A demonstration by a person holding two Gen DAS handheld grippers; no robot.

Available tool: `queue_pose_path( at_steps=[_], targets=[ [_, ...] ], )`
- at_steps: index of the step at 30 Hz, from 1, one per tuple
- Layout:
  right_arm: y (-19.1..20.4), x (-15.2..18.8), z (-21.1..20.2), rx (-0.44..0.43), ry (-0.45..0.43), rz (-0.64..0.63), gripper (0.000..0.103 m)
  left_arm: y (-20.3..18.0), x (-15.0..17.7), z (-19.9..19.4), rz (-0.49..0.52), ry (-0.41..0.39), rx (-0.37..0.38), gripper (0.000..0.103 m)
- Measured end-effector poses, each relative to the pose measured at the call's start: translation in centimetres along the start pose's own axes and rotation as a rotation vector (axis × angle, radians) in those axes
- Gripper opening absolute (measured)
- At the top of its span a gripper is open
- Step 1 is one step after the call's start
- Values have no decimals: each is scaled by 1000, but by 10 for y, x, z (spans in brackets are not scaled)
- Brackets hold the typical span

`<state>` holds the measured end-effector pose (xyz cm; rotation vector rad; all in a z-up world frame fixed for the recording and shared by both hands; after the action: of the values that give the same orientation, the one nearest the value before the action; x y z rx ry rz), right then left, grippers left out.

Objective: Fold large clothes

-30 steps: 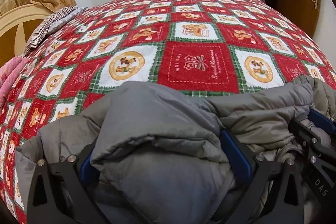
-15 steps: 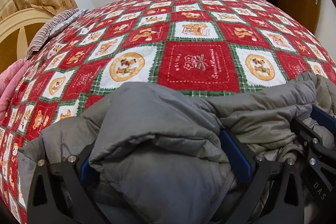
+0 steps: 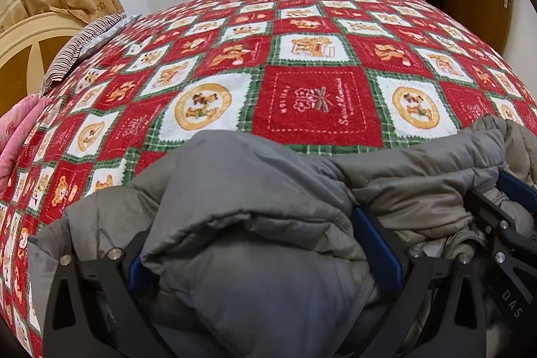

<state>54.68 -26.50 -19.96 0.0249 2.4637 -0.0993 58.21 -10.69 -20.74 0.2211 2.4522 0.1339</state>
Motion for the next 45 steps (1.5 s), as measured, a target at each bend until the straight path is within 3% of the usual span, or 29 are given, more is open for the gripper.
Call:
queue_pose_path(
  at_steps=[7, 13, 17, 21, 26, 34, 45],
  targets=[
    [-2, -6, 0, -11, 21, -11, 52, 2, -7, -11, 20, 15, -8, 103],
    [-23, -1, -46, -100, 36, 47, 72, 27, 7, -99, 64, -105, 13, 103],
    [-41, 35, -98, -102, 15, 35, 72, 43, 61, -148, 153, -143, -42, 103],
    [-64, 88, -133, -75, 35, 33, 72, 60, 121, -166, 172, -89, -52, 103],
    [-88, 153, -170, -34, 43, 69, 72, 69, 189, -182, 201, -65, -146, 103],
    [-101, 235, -218, -44, 47, 122, 72, 93, 247, -223, 127, -44, -114, 103],
    [-114, 318, -262, -49, 51, 157, 73, 115, 321, -249, 57, 12, -26, 103]
  ],
)
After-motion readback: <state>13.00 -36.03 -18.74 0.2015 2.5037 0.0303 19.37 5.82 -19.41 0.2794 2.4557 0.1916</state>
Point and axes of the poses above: each gripper's, at about its wrist camera, not at the fingertips, and z roughly the way its jaws point, y to its left, x to its underside, the point moved 1 cm from there along z, roughly the way its jaws point, and after that the axes turned 1 degree about -x, right-handed, at the moved point
